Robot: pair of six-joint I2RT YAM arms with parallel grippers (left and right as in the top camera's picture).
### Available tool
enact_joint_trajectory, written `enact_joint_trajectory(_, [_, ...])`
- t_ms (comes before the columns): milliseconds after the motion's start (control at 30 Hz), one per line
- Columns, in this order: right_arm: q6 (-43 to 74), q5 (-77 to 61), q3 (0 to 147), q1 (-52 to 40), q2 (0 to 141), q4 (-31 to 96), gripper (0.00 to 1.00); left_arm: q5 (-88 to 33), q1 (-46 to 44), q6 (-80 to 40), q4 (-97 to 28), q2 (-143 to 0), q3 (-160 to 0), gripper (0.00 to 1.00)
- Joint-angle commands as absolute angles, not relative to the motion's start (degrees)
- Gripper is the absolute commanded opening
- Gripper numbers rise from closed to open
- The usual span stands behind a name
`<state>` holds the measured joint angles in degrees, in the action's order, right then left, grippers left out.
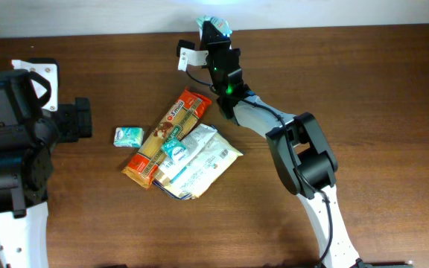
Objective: Scan the item barcode
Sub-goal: 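Lift the green wipes pack up to the white scanner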
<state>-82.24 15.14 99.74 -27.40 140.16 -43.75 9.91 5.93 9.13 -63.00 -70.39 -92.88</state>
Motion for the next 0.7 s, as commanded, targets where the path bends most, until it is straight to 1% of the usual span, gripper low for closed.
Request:
enact_joint_trajectory(0, [-77.9, 20.8, 100.4, -27.3, 133.0, -44.2, 0.04, 9.9, 6.2, 8.2, -62.9, -70.2, -93.0, 0.99])
enact_joint_trajectory(100, [-76.0, 28.0, 100.4, -26.8, 128.0, -40.9, 0.04, 9.9, 6.2, 8.2, -62.9, -70.2, -93.0, 0.99])
enact_joint_trajectory(167, [-69.9, 36.0, 100.4, -25.6, 124.4, -37.4, 0.04, 9.9, 6.2, 8.2, -62.9, -70.2, -93.0, 0.99])
enact_joint_trajectory(267, [-59.1, 48.2, 100.4, -22.7, 120.6, -26.4, 0.04, 9.9, 6.2, 8.2, -62.9, -70.2, -93.0, 0.99])
enact_joint_trajectory(400, [-38.4, 63.5, 100.4, -16.2, 118.3, -1.4, 0.04, 9.9, 6.2, 8.2, -62.9, -70.2, -93.0, 0.99])
enact_joint_trajectory(433, [-31.6, 65.2, 100.4, -14.5, 118.3, 8.3, 0.04, 9.9, 6.2, 8.2, -62.9, -70.2, -93.0, 0.99])
enact_joint_trajectory(467, [-26.1, 64.7, 100.4, -13.5, 118.3, 15.7, 0.04, 9.9, 6.2, 8.2, -62.9, -70.2, -93.0, 0.99])
enact_joint_trajectory(533, [-11.6, 60.1, 100.4, -11.1, 118.3, 33.6, 0.04, 9.9, 6.2, 8.2, -62.9, -70.2, -93.0, 0.99])
enact_joint_trajectory(600, [-2.5, 54.6, 100.4, -9.1, 118.3, 43.9, 0.04, 9.9, 6.2, 8.2, -62.9, -70.2, -93.0, 0.99])
enact_joint_trajectory(633, [2.5, 49.4, 100.4, -7.4, 118.3, 49.3, 0.04, 9.9, 6.2, 8.2, -62.9, -70.2, -93.0, 0.99])
enact_joint_trajectory(667, [3.9, 43.5, 100.4, -5.5, 118.3, 53.4, 0.04, 9.9, 6.2, 8.2, -62.9, -70.2, -93.0, 0.99])
